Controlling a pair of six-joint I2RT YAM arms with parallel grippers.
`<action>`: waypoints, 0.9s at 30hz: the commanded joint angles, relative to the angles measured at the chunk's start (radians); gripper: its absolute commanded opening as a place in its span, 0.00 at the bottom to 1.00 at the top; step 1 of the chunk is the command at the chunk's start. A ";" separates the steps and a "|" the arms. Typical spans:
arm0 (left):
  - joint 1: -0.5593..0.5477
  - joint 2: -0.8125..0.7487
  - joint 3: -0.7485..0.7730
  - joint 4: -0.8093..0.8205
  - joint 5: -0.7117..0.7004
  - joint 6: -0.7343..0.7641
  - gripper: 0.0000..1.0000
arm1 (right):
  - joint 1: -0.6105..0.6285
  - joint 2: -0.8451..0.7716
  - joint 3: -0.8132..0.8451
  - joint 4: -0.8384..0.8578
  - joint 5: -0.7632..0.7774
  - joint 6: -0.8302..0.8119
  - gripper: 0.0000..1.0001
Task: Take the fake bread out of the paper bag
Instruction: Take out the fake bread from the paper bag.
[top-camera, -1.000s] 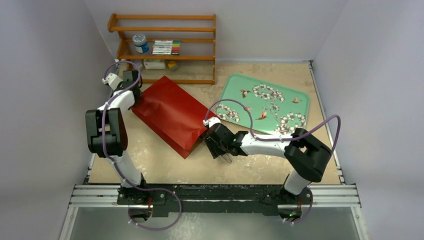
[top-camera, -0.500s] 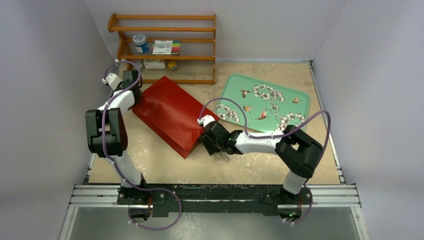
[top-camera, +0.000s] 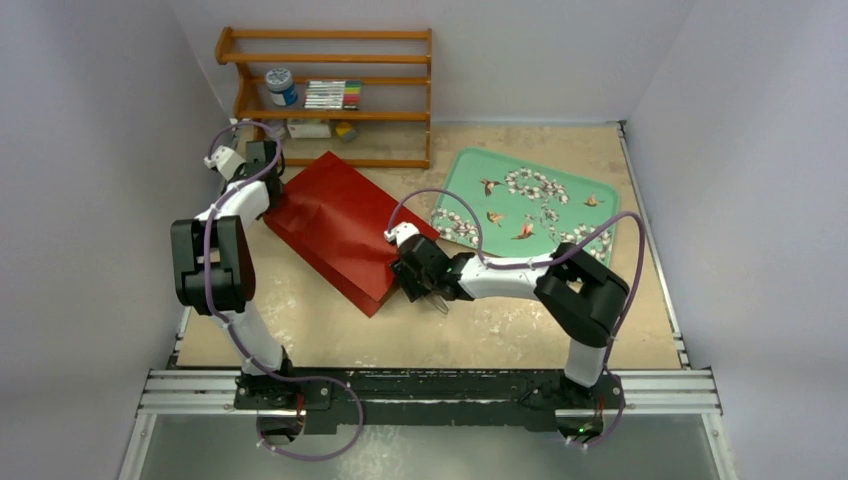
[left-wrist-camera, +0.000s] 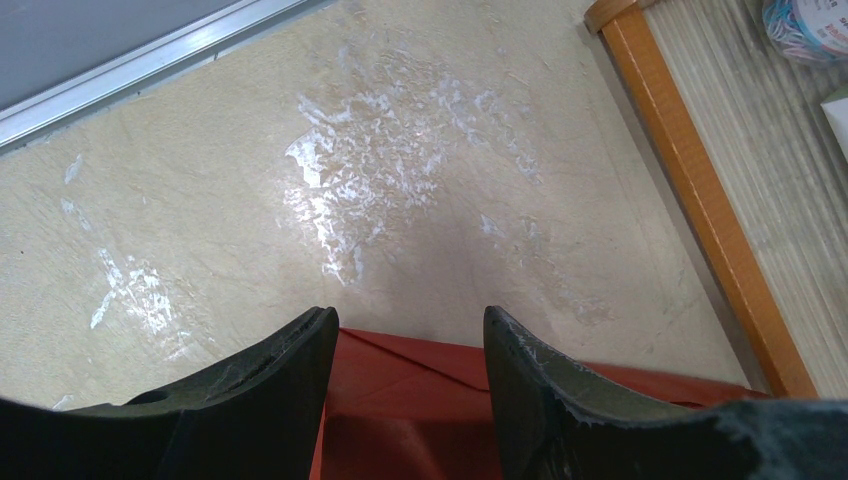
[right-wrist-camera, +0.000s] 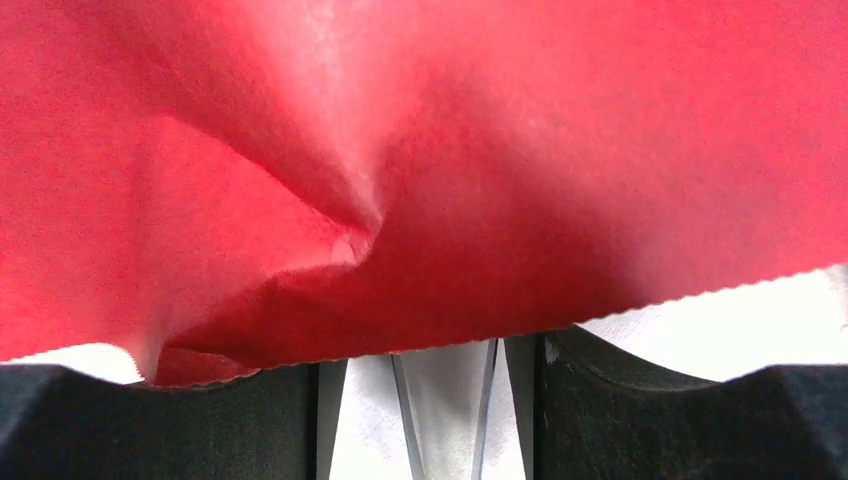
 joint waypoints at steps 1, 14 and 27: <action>-0.007 0.009 0.005 0.021 0.011 0.004 0.55 | -0.017 0.041 0.055 -0.034 0.030 -0.022 0.58; -0.009 0.008 -0.003 0.023 0.013 0.006 0.55 | -0.031 0.016 0.053 -0.015 0.018 0.000 0.22; -0.017 0.017 0.004 0.025 0.019 -0.003 0.55 | -0.026 -0.140 -0.019 -0.083 0.025 0.029 0.03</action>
